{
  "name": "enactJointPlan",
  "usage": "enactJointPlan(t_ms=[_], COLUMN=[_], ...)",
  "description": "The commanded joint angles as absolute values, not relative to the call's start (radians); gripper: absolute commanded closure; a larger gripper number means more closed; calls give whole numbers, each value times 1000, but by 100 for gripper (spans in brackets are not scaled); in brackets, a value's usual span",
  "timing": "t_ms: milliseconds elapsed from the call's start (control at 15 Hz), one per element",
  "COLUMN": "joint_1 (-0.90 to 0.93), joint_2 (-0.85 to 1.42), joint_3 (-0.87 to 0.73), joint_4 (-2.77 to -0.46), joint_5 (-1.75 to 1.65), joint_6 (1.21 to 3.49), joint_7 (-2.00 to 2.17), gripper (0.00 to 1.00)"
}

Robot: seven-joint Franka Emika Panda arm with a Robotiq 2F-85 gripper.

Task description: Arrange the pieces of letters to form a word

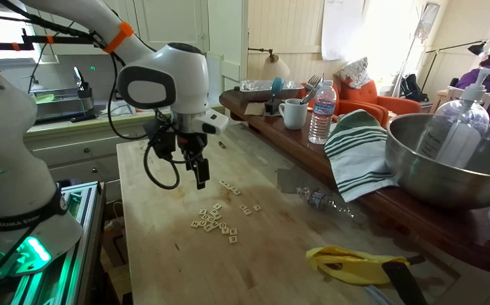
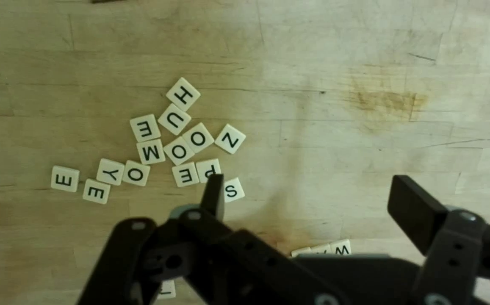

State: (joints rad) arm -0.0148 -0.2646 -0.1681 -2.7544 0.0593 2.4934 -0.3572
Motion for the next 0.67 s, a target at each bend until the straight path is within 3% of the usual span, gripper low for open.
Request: enactJointPlan(t_ms=[0, 600], joint_1=[-32, -36], joint_2=[-143, 14], joint_3=[-161, -131], joint_4=[-2732, -2696], joint_5=[50, 151], joint_6=[2587, 2771], joint_7=[-340, -368], gripper=[30, 98])
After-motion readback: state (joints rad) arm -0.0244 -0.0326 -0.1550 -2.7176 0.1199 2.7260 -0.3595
